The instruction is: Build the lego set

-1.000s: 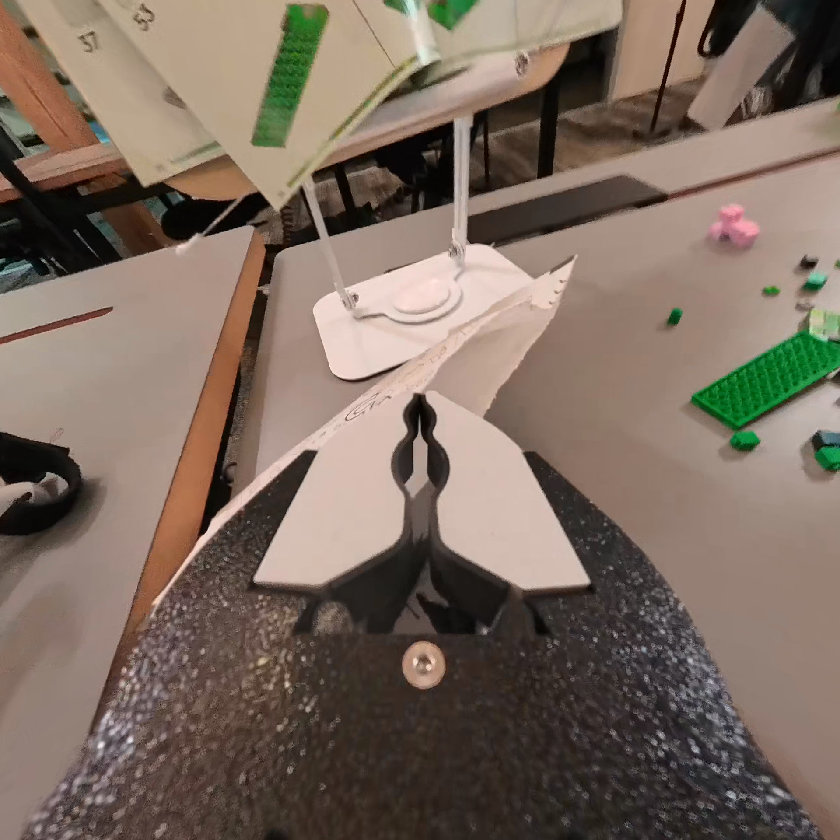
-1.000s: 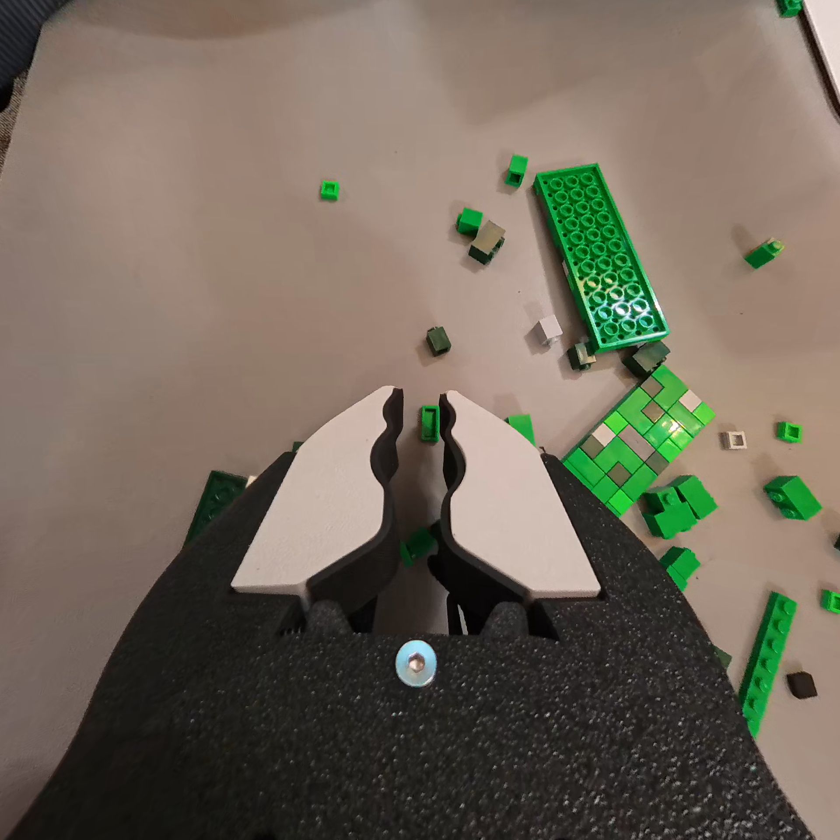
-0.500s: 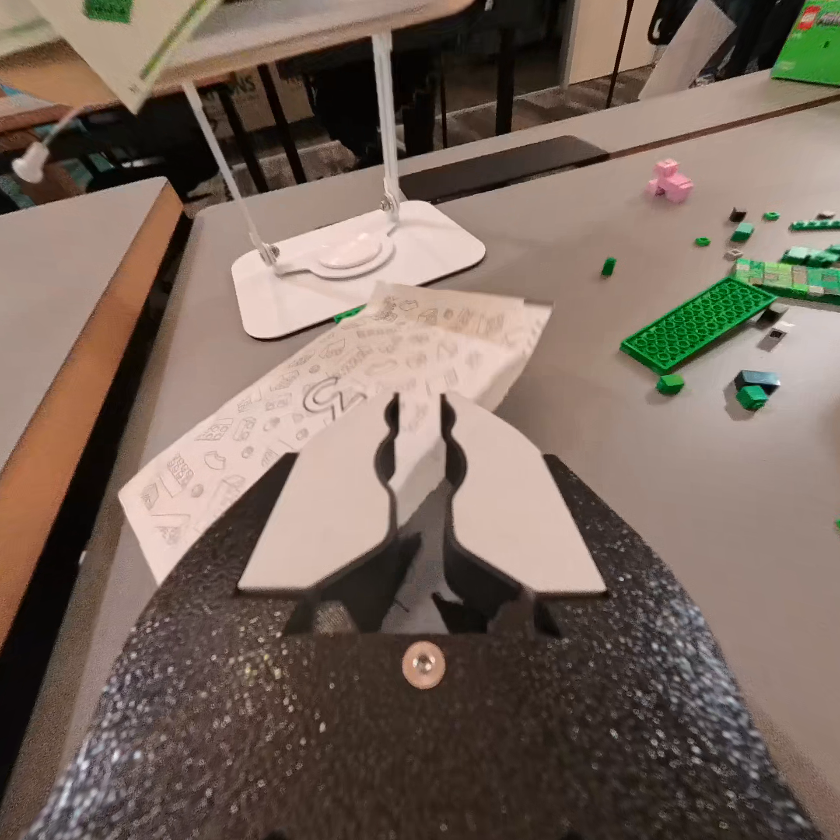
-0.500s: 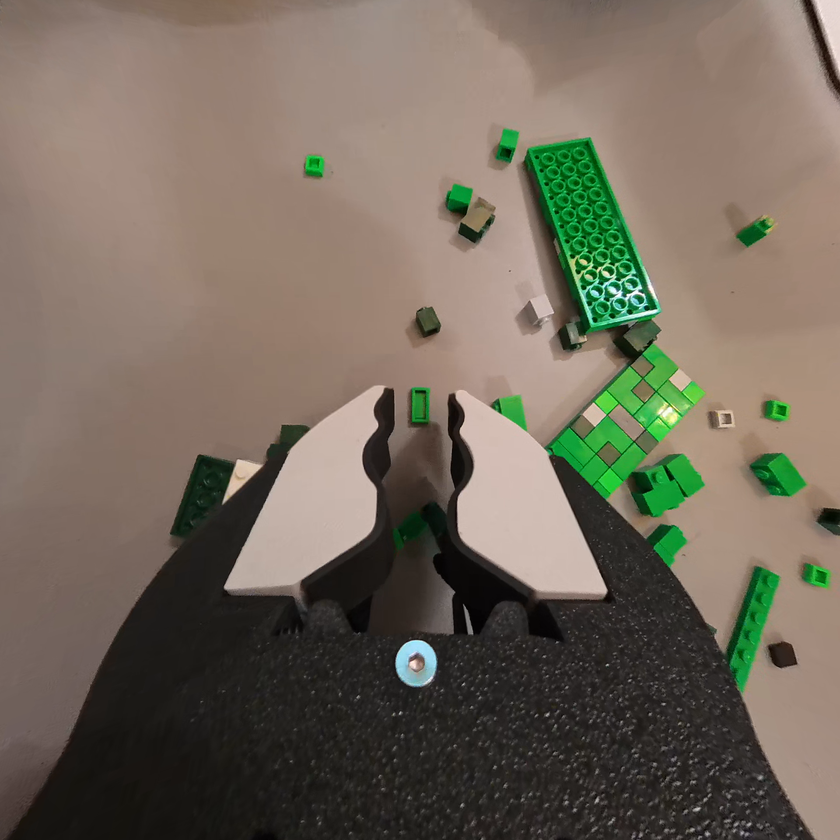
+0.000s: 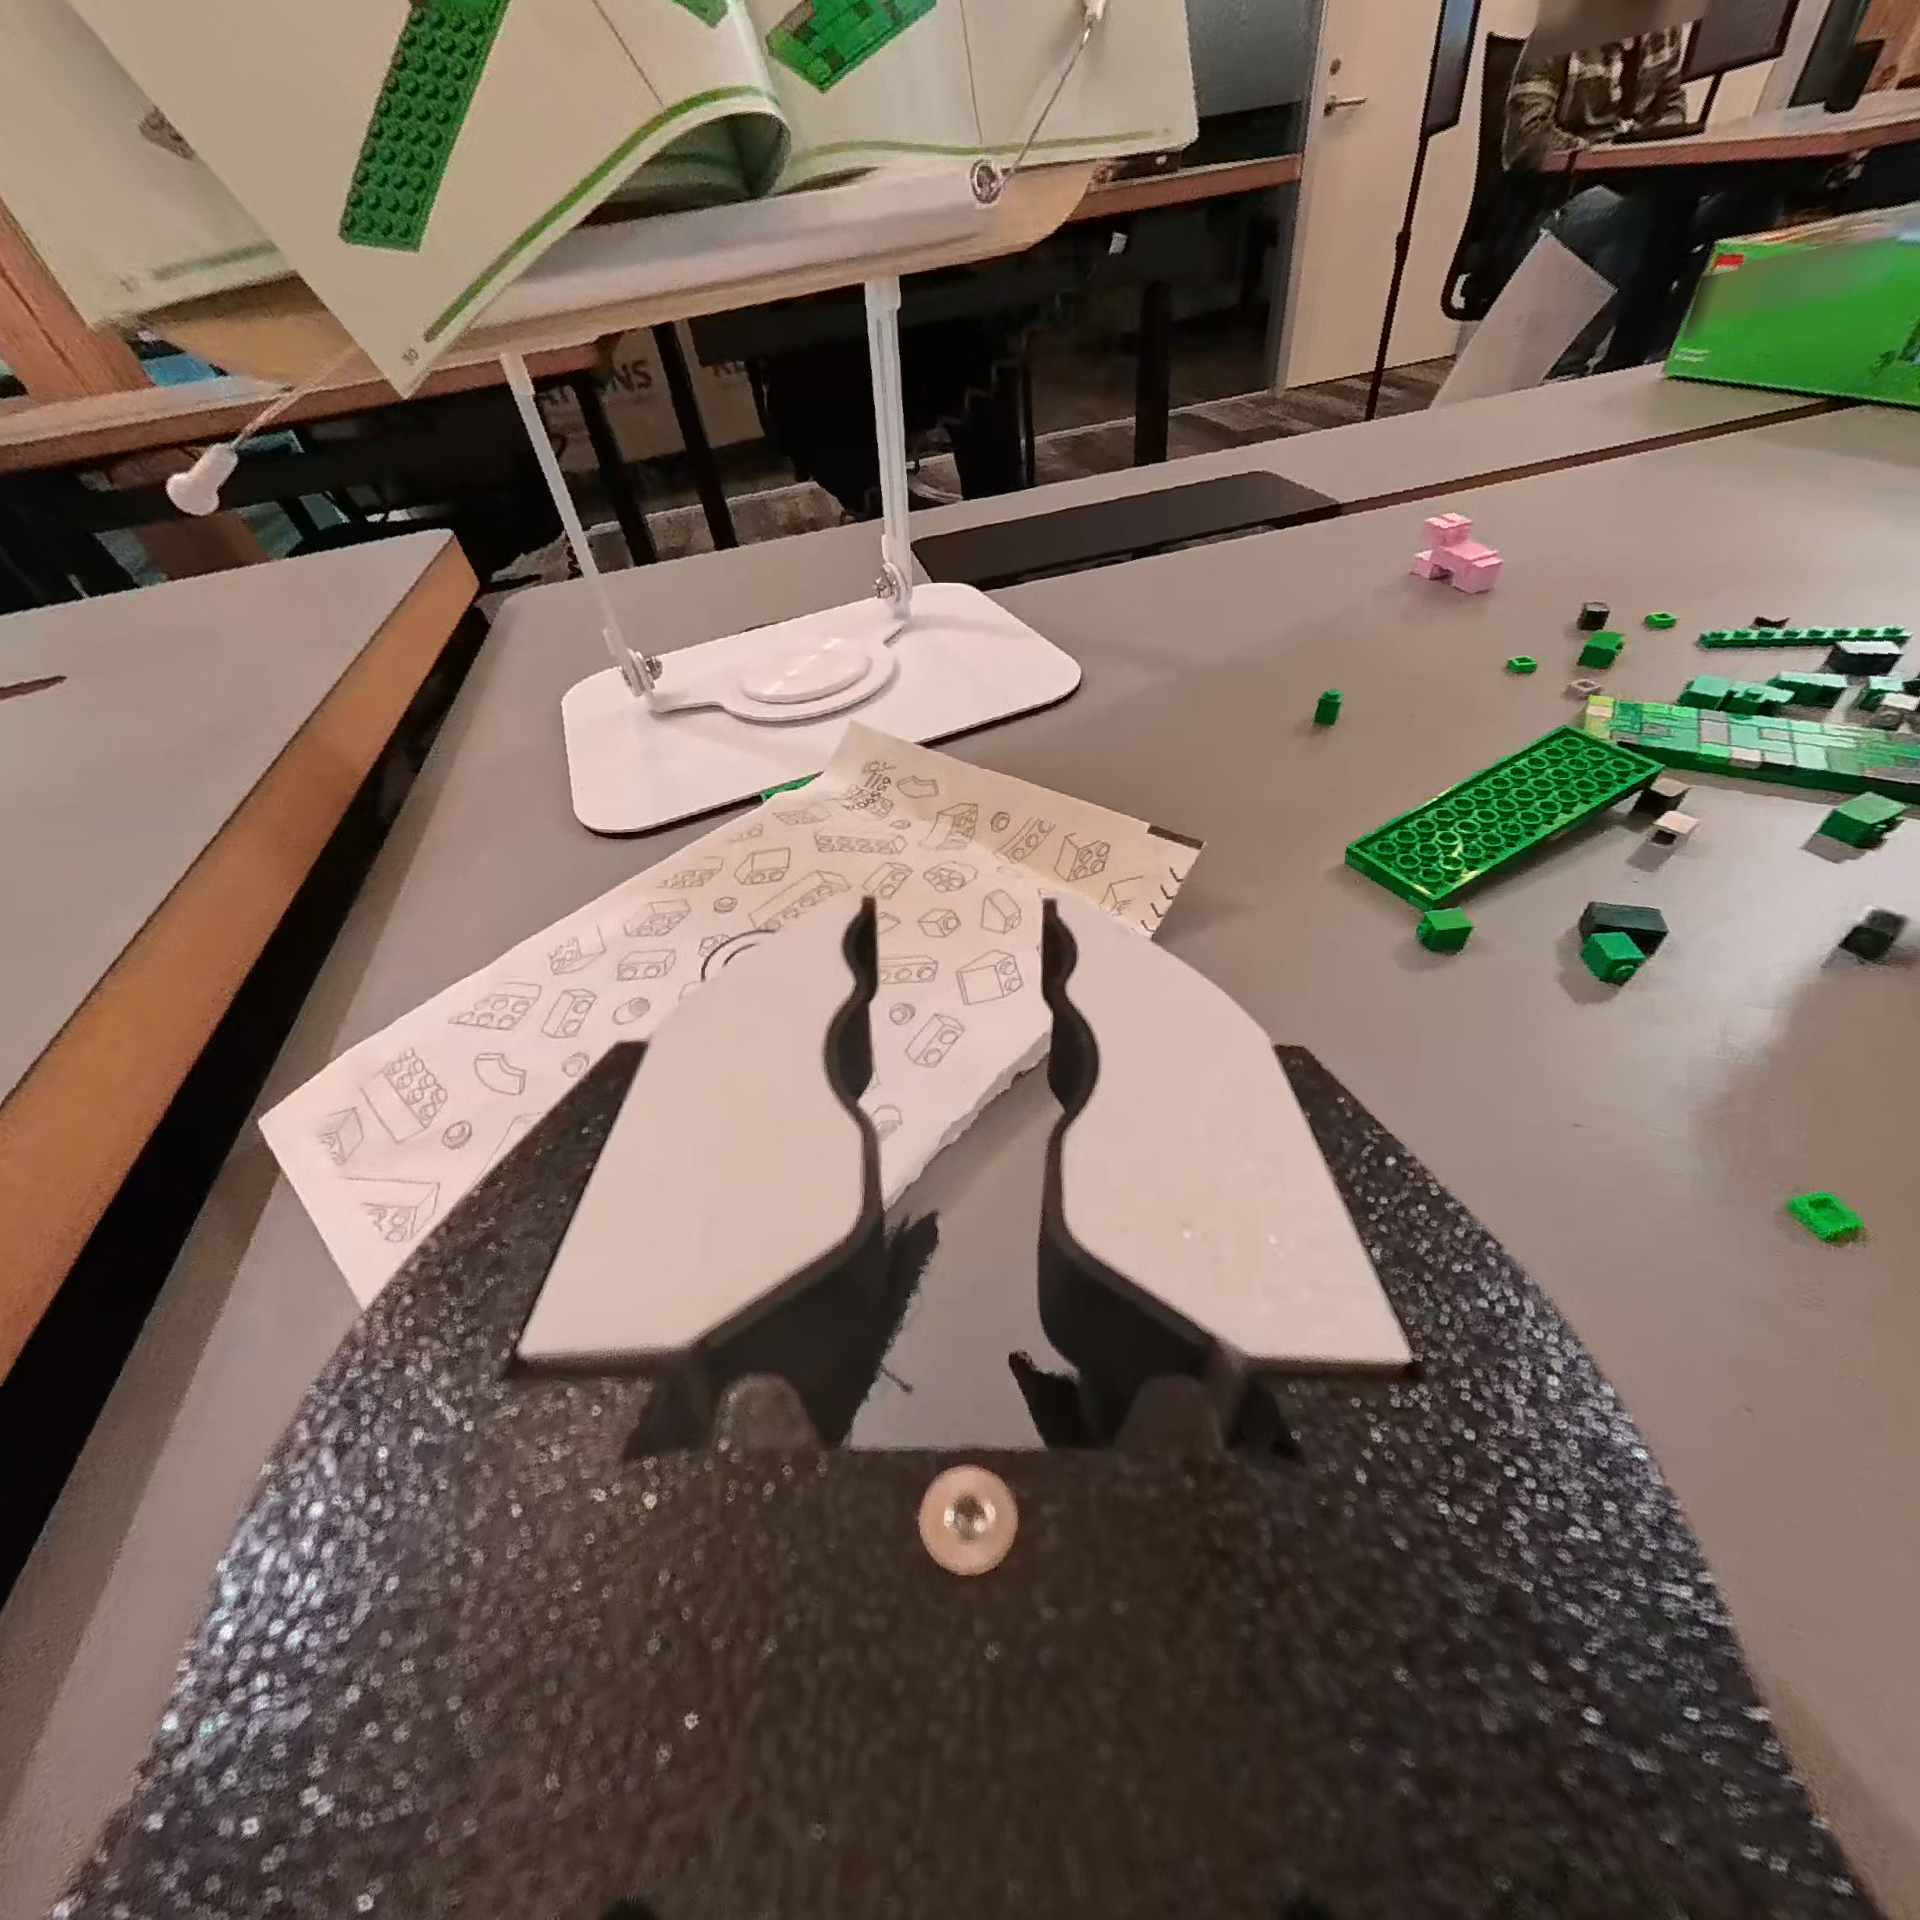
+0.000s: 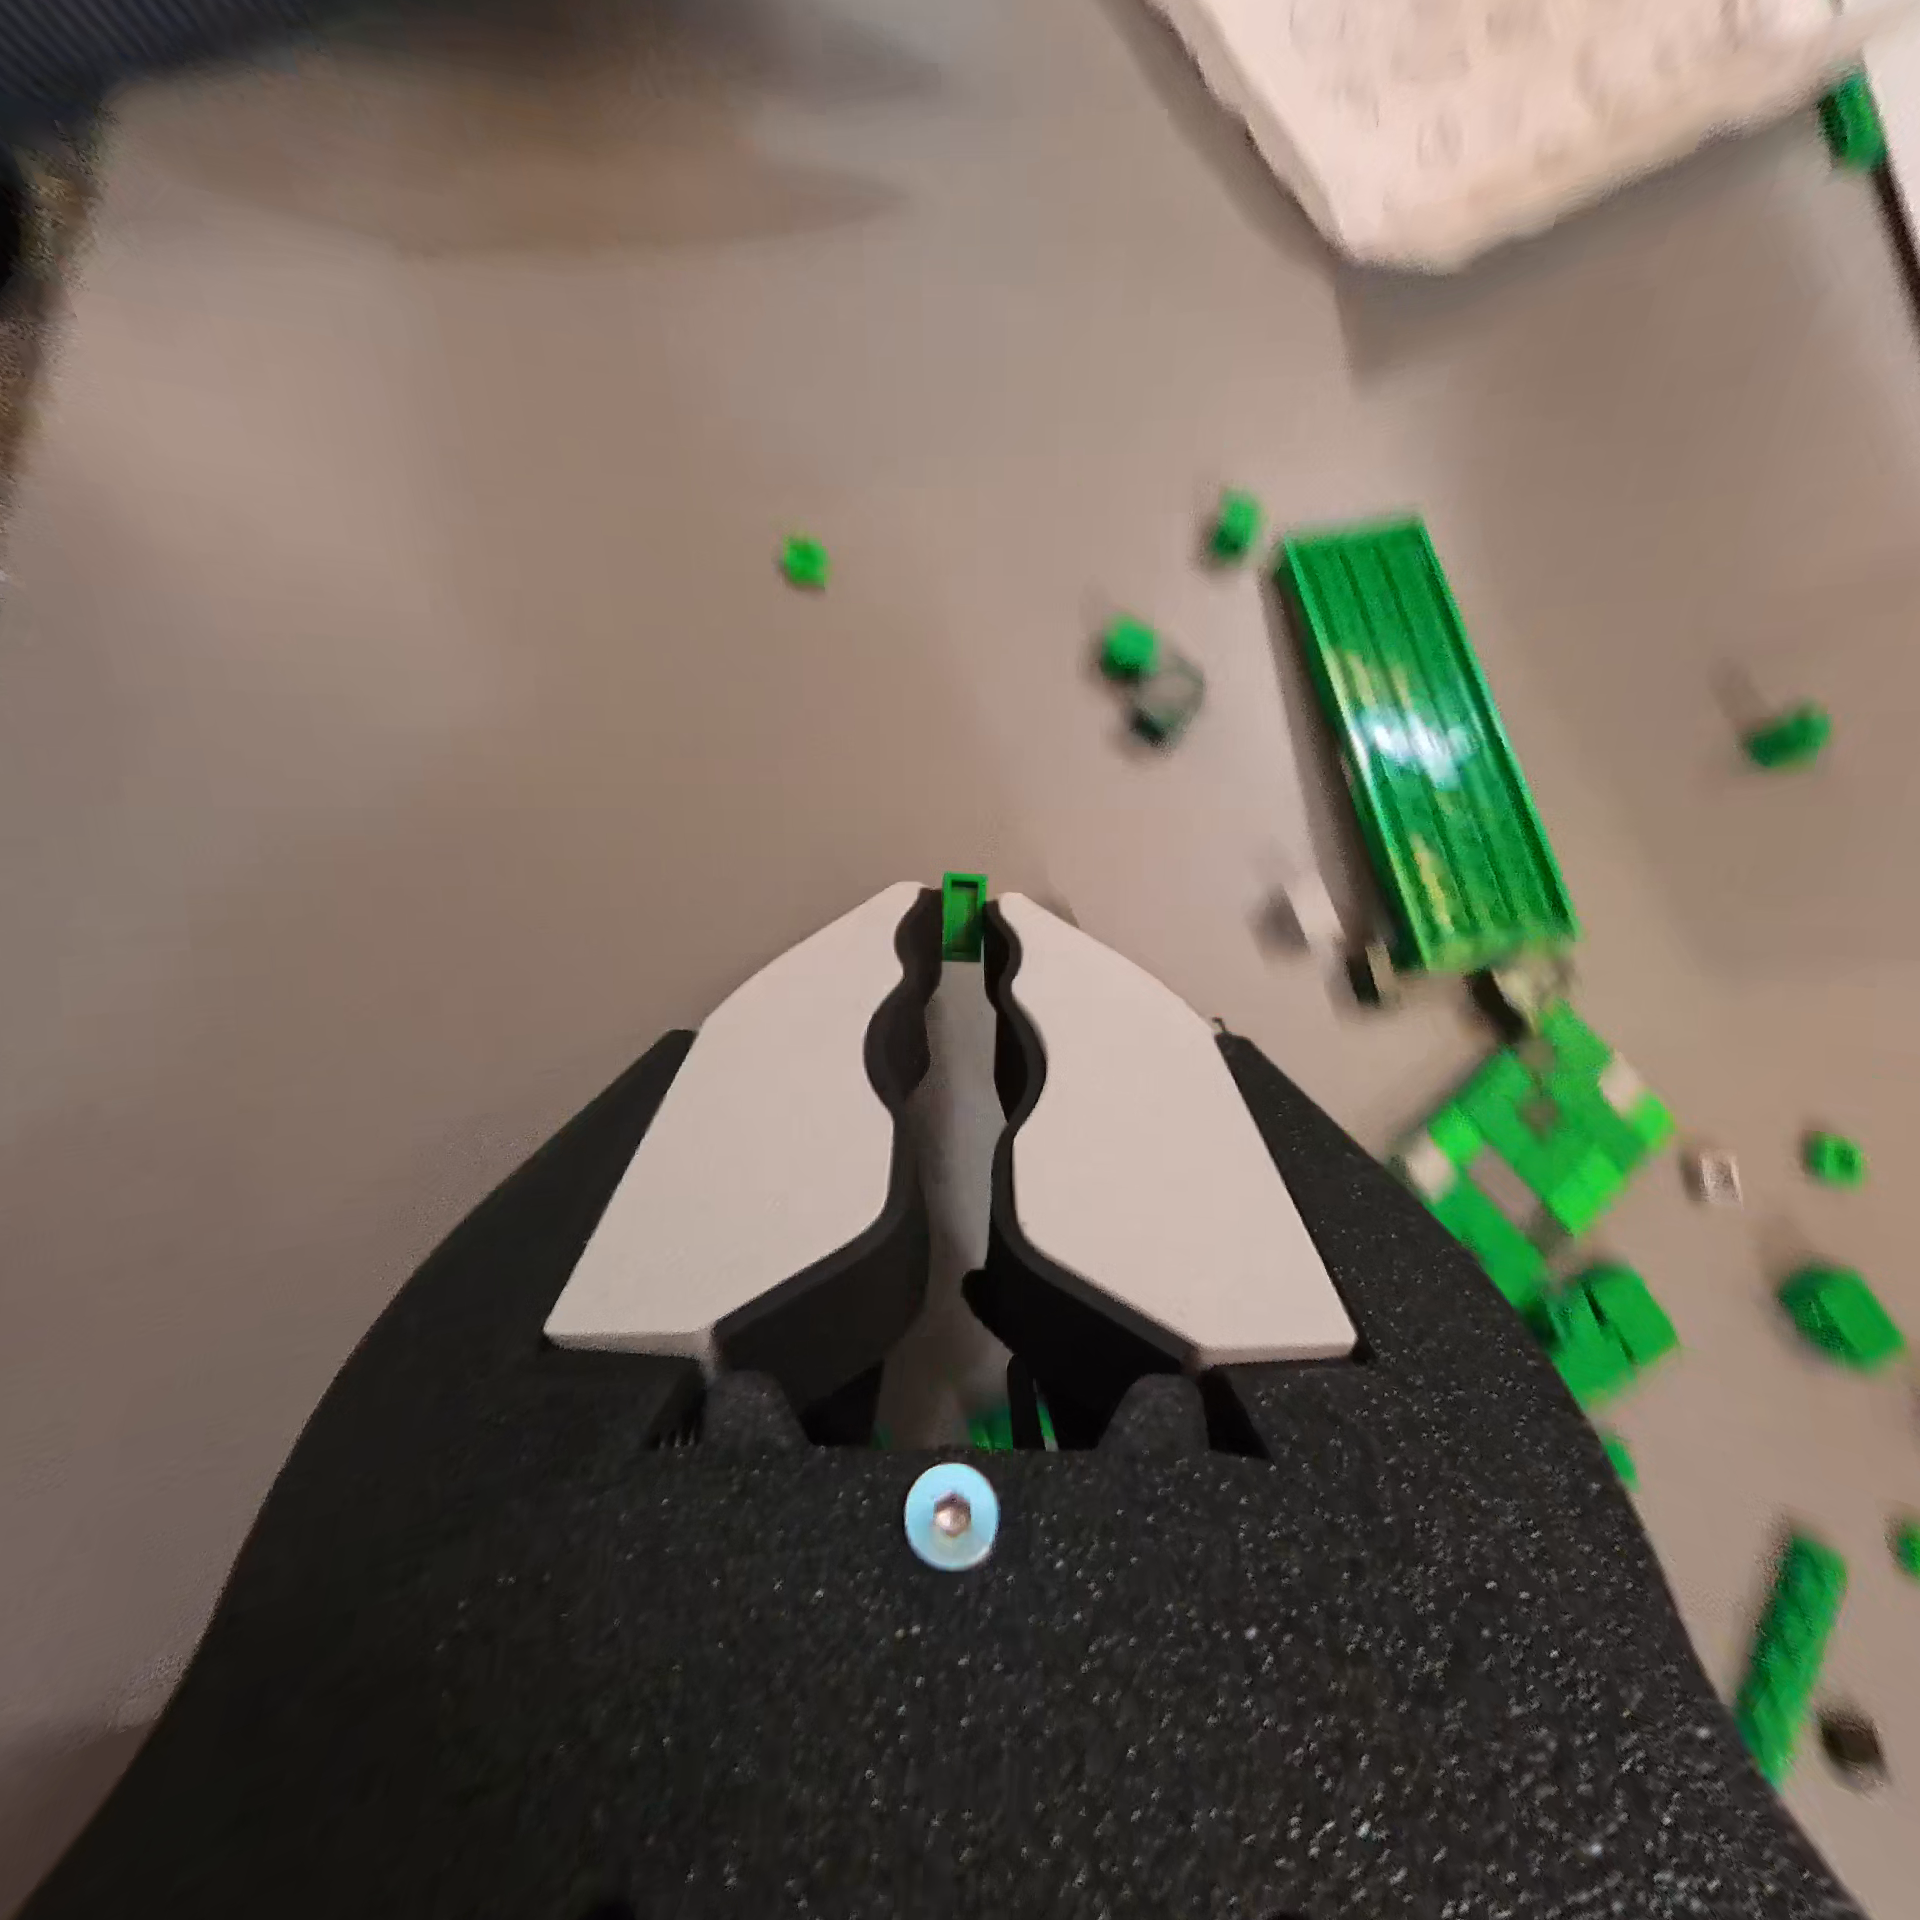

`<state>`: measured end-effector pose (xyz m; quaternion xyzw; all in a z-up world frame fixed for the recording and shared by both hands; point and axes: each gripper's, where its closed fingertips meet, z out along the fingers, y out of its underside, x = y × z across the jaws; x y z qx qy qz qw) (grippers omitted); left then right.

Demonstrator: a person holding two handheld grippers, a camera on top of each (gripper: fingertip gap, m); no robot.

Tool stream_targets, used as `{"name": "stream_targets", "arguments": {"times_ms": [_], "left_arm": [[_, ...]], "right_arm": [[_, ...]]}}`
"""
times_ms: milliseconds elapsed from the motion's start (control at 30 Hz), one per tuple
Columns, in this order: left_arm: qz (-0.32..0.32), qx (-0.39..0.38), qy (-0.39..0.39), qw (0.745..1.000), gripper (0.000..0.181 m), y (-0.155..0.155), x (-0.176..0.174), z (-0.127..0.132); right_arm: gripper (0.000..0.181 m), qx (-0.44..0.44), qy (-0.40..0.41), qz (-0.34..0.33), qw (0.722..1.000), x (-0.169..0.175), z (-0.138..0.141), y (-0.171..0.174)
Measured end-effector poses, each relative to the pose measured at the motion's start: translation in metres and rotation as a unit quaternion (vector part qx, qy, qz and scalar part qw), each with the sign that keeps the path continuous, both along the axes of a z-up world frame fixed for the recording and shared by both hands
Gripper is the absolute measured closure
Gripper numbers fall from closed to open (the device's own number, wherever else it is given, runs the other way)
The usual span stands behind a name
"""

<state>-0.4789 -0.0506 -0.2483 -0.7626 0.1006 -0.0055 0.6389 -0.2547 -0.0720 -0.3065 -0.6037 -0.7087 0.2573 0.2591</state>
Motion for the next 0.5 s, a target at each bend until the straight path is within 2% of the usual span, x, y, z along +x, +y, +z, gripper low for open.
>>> {"name": "stream_targets", "arguments": {"times_ms": [100, 200, 367, 500], "left_arm": [[-0.010, -0.008, 0.007, 1.000, 0.153, 0.002, 0.004, -0.003], [-0.021, -0.008, 0.021, 1.000, 0.154, 0.002, 0.010, -0.003], [-0.032, -0.002, 0.018, 0.999, 0.155, 0.002, 0.013, -0.001], [-0.037, 0.000, 0.006, 0.999, 0.155, 0.002, 0.013, 0.000]], "right_arm": [[0.174, 0.036, 0.010, 0.056, 0.998, -0.038, 0.000, -0.028], [0.174, 0.061, -0.010, 0.085, 0.994, -0.060, -0.011, -0.038], [0.173, 0.033, -0.018, 0.094, 0.995, -0.065, -0.012, -0.041], [0.165, 0.023, -0.020, 0.098, 0.995, -0.065, -0.013, -0.043]]}}
